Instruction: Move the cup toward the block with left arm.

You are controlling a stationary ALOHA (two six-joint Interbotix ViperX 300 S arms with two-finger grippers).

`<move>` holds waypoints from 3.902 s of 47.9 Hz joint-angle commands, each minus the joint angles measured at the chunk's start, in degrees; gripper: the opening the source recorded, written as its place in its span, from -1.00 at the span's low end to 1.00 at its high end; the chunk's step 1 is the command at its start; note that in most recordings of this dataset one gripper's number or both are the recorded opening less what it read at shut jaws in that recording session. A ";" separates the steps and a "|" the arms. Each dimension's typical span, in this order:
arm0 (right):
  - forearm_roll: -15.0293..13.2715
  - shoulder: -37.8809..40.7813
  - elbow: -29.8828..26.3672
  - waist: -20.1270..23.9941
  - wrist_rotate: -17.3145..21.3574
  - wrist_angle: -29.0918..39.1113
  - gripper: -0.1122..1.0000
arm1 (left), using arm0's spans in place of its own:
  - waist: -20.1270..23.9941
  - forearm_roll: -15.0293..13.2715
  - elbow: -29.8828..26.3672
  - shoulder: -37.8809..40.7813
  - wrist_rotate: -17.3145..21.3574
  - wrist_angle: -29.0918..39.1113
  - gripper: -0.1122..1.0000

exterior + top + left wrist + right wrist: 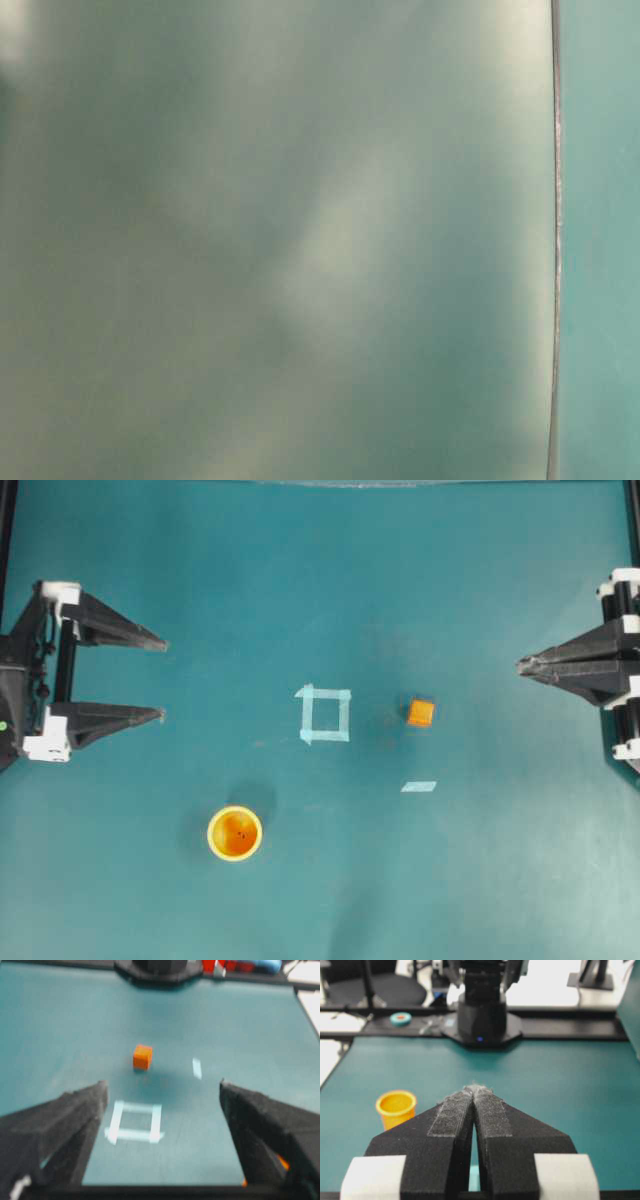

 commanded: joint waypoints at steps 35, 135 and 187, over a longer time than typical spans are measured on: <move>0.26 0.26 -1.67 -0.09 0.18 1.23 -0.80 | -20.13 0.70 -11.51 29.62 0.44 7.65 0.76; 0.26 0.26 -3.16 -0.09 1.58 3.52 -0.80 | -0.18 0.70 -38.67 45.44 6.06 21.71 0.41; 0.00 -0.09 -4.92 -0.18 1.49 4.48 -0.80 | 3.60 0.70 -72.07 68.64 5.89 33.75 0.41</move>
